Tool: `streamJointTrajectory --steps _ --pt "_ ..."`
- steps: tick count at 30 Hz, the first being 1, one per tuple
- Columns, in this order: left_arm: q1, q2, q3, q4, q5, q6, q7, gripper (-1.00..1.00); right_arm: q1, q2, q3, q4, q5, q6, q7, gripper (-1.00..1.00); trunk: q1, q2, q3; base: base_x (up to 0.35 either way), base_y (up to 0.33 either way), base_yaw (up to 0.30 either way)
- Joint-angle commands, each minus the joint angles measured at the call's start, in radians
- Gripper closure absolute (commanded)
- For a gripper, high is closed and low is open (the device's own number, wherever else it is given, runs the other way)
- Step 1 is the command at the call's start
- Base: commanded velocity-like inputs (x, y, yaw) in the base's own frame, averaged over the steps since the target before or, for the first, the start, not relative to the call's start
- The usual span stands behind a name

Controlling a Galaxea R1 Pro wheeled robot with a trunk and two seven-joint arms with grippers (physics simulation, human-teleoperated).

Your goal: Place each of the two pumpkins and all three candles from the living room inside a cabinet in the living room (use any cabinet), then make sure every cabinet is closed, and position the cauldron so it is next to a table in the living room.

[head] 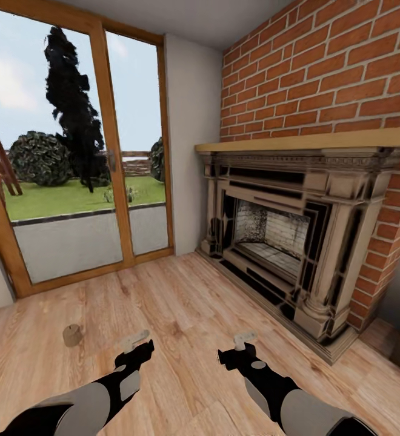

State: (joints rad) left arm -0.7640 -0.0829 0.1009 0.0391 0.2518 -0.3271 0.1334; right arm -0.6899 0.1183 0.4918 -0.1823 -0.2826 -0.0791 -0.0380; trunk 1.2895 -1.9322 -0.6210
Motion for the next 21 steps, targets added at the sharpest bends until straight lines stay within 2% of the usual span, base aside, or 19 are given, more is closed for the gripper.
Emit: streamJointTrajectory --steps 1,5,9,14,21 --pt "-0.002 0.0 0.007 0.004 -0.002 -0.007 0.0 -1.0 -0.001 0.0 0.008 0.001 -0.009 -0.004 -0.004 -1.0 0.0 -0.001 -0.001 0.0 0.0 -0.296" --pt "-0.002 0.0 0.008 0.004 -0.003 -0.007 0.0 -1.0 -0.002 0.0 0.008 0.001 -0.009 -0.004 -0.005 -1.0 0.0 -0.001 -0.001 0.0 0.0 -0.264" --pt "-0.002 0.001 0.008 0.004 -0.003 -0.007 0.0 -1.0 -0.002 0.0 0.009 0.001 -0.009 -0.005 -0.007 -1.0 0.0 -0.001 -0.001 0.06 0.035 -0.109" --pt "-0.002 0.002 0.008 0.004 -0.003 -0.007 0.0 -1.0 -0.001 0.0 0.009 0.001 -0.009 -0.005 -0.01 -1.0 0.0 -0.001 -0.001 0.238 0.158 -0.075" --pt "-0.002 0.002 0.008 0.004 -0.003 -0.007 0.0 -1.0 -0.001 -0.009 0.006 0.001 -0.01 -0.005 -0.01 -1.0 0.0 -0.001 -0.001 0.311 0.093 -0.267"
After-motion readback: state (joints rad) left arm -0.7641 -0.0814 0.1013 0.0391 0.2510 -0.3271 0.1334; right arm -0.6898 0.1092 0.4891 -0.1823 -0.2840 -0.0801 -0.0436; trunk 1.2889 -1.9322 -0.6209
